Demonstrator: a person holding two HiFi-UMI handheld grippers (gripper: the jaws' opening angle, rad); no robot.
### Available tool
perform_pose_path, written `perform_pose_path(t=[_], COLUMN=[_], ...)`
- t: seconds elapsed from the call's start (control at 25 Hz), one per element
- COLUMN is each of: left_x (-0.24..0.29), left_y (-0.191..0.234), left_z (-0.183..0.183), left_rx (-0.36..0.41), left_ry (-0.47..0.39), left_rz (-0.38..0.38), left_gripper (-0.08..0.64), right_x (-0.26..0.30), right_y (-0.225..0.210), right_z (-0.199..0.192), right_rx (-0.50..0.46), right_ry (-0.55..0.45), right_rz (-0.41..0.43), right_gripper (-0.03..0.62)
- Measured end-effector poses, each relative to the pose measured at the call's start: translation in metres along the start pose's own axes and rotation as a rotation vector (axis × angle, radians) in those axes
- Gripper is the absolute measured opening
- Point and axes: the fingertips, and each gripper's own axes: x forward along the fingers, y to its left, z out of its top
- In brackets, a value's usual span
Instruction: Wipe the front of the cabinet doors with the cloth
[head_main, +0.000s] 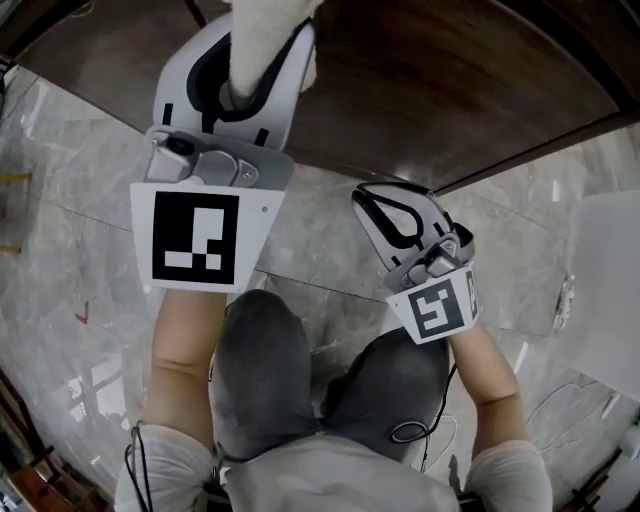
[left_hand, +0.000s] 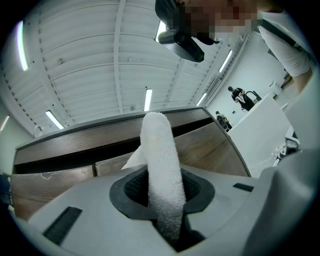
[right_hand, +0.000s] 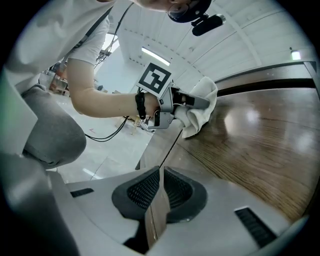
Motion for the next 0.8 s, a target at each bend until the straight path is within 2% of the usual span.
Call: perform_pose_path(t=[0.2, 0.8], left_x=[0.009, 0.030], left_y=[-0.027, -0.100], left_z=[0.009, 0.023], left_rx=[-0.002, 0.042], left_ry=[0.009, -0.016], left_rz=[-0.064, -0.149], left_gripper=[0.107, 0.107], right_x=[-0.010, -0.042], right_y=[0.003, 0.003], right_z=[-0.001, -0.025], right_rx=[-0.017, -0.002], right_ry=[-0.004, 0.011], right_rz=[-0.012, -0.067], right_gripper=[0.051, 0.051])
